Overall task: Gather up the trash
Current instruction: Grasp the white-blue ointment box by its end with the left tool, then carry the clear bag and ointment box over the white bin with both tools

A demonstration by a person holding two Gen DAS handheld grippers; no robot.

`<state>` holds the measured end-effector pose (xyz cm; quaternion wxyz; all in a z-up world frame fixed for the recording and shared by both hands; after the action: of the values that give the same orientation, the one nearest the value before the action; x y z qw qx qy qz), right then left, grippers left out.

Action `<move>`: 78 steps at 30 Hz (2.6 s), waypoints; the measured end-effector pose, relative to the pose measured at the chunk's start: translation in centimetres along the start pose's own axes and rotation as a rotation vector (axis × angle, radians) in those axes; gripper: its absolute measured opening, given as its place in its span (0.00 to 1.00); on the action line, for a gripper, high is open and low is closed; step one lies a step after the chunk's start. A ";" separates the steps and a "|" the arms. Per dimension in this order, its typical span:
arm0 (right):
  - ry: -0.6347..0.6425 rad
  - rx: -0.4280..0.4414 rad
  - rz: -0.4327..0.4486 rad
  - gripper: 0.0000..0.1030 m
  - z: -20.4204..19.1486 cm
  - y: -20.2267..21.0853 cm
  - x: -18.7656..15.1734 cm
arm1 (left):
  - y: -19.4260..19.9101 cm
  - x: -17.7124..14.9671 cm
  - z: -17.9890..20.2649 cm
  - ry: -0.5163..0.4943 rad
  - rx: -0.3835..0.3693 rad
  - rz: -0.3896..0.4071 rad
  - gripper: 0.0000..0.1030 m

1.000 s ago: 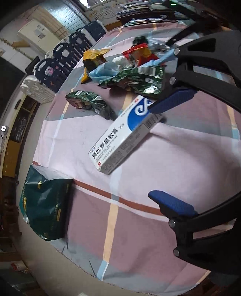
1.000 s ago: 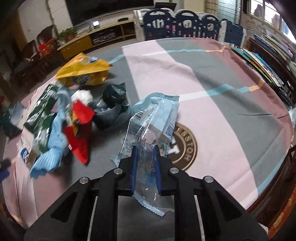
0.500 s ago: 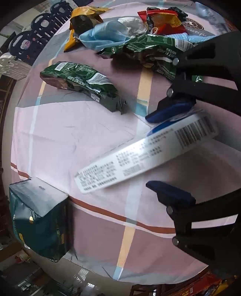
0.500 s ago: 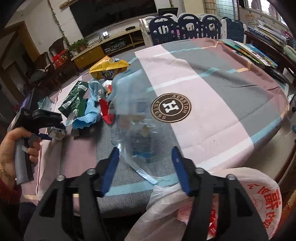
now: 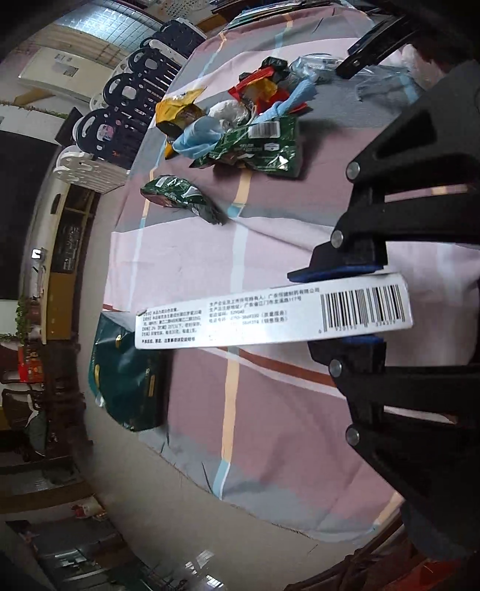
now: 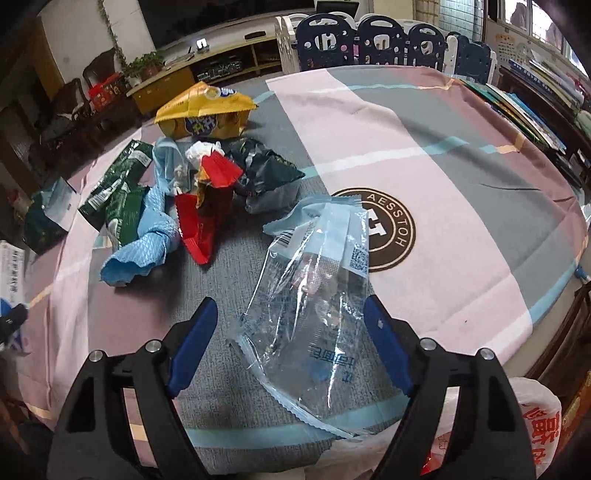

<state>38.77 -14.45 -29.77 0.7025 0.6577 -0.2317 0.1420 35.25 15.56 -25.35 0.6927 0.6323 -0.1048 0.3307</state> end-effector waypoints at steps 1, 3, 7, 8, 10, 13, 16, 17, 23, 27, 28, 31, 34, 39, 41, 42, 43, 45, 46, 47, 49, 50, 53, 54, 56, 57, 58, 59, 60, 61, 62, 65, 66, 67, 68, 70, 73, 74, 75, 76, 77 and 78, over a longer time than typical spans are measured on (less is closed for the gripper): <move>0.020 -0.009 0.000 0.59 -0.4 -0.3 -0.2 | 1.2 -0.2 -0.3 -0.012 -0.001 0.022 0.23; 0.034 -0.007 0.001 0.42 -0.9 -0.3 -0.4 | 3.2 -1.2 -0.6 -0.036 0.003 0.053 0.23; -0.014 0.034 0.001 0.18 -0.6 1.3 -0.2 | 6.6 -2.0 -0.9 -0.056 -0.029 0.093 0.23; -0.022 0.034 0.015 0.17 -0.6 2.2 0.0 | 7.5 -2.0 -1.0 -0.061 -0.028 0.110 0.23; -0.034 0.030 0.068 0.17 -0.3 4.6 0.2 | 8.9 -2.0 -1.1 -0.069 -0.028 0.136 0.23; -0.072 0.040 0.135 0.17 0.6 8.1 0.3 | 10.7 -2.4 -1.2 -0.080 -0.035 0.164 0.23; -0.086 0.057 0.179 0.17 1.0 10.9 0.0 | 11.8 -2.9 -1.3 -0.088 -0.040 0.183 0.23; -0.088 0.062 0.191 0.17 1.1 11.6 -0.2 | 12.2 -3.0 -1.3 -0.090 -0.041 0.188 0.23; -0.110 0.109 0.244 0.17 1.5 15.5 -0.9 | 13.6 -3.2 -1.6 -0.088 -0.040 0.217 0.23; -0.107 0.143 0.255 0.17 1.2 17.0 -1.5 | 14.2 -3.3 -1.7 -0.089 -0.039 0.230 0.23; -0.105 0.145 0.257 0.17 1.1 17.3 -1.6 | 14.4 -3.4 -1.8 -0.090 -0.039 0.232 0.23; -0.089 0.152 0.254 0.17 0.7 17.5 -2.0 | 14.5 -3.6 -1.8 -0.089 -0.035 0.233 0.23; -0.069 0.167 0.237 0.17 -0.1 17.3 -2.8 | 14.5 -3.7 -2.0 -0.087 -0.031 0.231 0.23; -0.057 0.184 0.230 0.17 -0.9 17.2 -3.4 | 14.6 -3.9 -2.0 -0.091 -0.028 0.228 0.23; -0.055 0.185 0.229 0.17 -1.0 17.2 -3.4 | 14.5 -4.0 -1.9 -0.094 -0.028 0.225 0.23; -0.056 0.186 0.228 0.17 -1.0 17.2 -3.4 | 14.5 -4.0 -1.8 -0.095 -0.029 0.223 0.23; -0.057 0.187 0.227 0.17 -1.0 17.2 -3.5 | 14.4 -4.1 -1.8 -0.095 -0.031 0.221 0.23; -0.059 0.188 0.225 0.17 -0.9 17.1 -3.6 | 14.4 -4.1 -1.7 -0.099 -0.031 0.219 0.23; -0.059 0.188 0.222 0.17 -0.9 17.0 -3.6 | 14.4 -4.2 -1.7 -0.101 -0.031 0.219 0.23; -0.059 0.188 0.219 0.17 -0.9 16.9 -3.7 | 14.4 -4.2 -1.6 -0.102 -0.031 0.219 0.23; -0.061 0.190 0.215 0.17 -1.0 16.8 -3.9 | 14.4 -4.2 -1.6 -0.105 -0.030 0.219 0.23; -0.061 0.191 0.214 0.17 -1.0 16.7 -4.0 | 14.4 -4.3 -1.6 -0.106 -0.030 0.218 0.23; -0.058 0.196 0.208 0.17 -1.1 16.6 -4.1 | 14.3 -4.4 -1.6 -0.106 -0.030 0.214 0.23; -0.058 0.197 0.207 0.17 -1.1 16.6 -4.2 | 14.3 -4.4 -1.6 -0.106 -0.029 0.213 0.23; -0.059 0.199 0.204 0.17 -1.1 16.5 -4.2 | 14.3 -4.5 -1.7 -0.105 -0.031 0.210 0.23; -0.059 0.199 0.203 0.17 -1.2 16.4 -4.2 | 14.3 -4.5 -1.7 -0.105 -0.031 0.208 0.23; -0.059 0.199 0.203 0.17 -1.2 16.4 -4.3 | 14.2 -4.5 -1.7 -0.105 -0.031 0.208 0.23; -0.060 0.200 0.203 0.17 -1.2 16.4 -4.3 | 14.2 -4.5 -1.7 -0.105 -0.029 0.208 0.23; -0.060 0.200 0.201 0.17 -1.2 16.3 -4.3 | 14.2 -4.5 -1.7 -0.105 -0.029 0.207 0.23; -0.059 0.201 0.201 0.17 -1.2 16.3 -4.4 | 14.2 -4.5 -1.7 -0.105 -0.029 0.206 0.23; -0.059 0.200 0.200 0.17 -1.2 16.3 -4.4 | 14.2 -4.5 -1.7 -0.105 -0.029 0.206 0.23; -0.061 0.202 0.200 0.17 -1.2 16.3 -4.5 | 14.2 -4.5 -1.7 -0.105 -0.029 0.204 0.23; -0.062 0.202 0.201 0.17 -1.2 16.3 -4.5 | 14.1 -4.5 -1.7 -0.105 -0.029 0.204 0.23; -0.062 0.203 0.203 0.17 -1.1 16.3 -4.4 | 14.1 -4.5 -1.7 -0.105 -0.029 0.203 0.23; -0.063 0.203 0.206 0.17 -1.1 16.4 -4.4 | 14.1 -4.5 -1.7 -0.105 -0.029 0.204 0.23; -0.072 0.204 0.214 0.17 -0.6 16.7 -4.2 | 14.1 -4.5 -1.7 -0.106 -0.028 0.206 0.23; -0.093 0.200 0.222 0.17 1.2 17.3 -4.0 | 14.1 -4.6 -1.8 -0.104 -0.030 0.207 0.23; -0.097 0.190 0.226 0.17 1.9 17.7 -4.1 | 14.1 -4.6 -1.8 -0.104 -0.031 0.207 0.23; -0.097 0.179 0.230 0.17 2.7 18.0 -4.2 | 14.1 -4.7 -1.7 -0.105 -0.035 0.205 0.23; -0.096 0.163 0.234 0.17 3.7 18.3 -4.5 | 14.1 -4.7 -1.6 -0.110 -0.038 0.202 0.23; -0.093 0.148 0.236 0.17 4.7 18.5 -5.0 | 14.1 -4.8 -1.4 -0.116 -0.045 0.199 0.23; -0.089 0.131 0.234 0.17 5.5 18.6 -5.4 | 14.2 -4.9 -1.1 -0.122 -0.052 0.198 0.23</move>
<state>24.07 -17.56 -16.41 0.6259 0.6762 -0.3279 0.2086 22.89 14.74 -16.86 0.6652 0.6196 -0.2172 0.3556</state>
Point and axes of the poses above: each gripper's, at about its wrist camera, not at the fingertips, and y roughly against the way its jaws point, z to its right, x to its top, the point moved 8 cm from there along -y, roughly the way its jaws point, and after that the axes turned 9 degrees about -x, right-handed, at the moved point
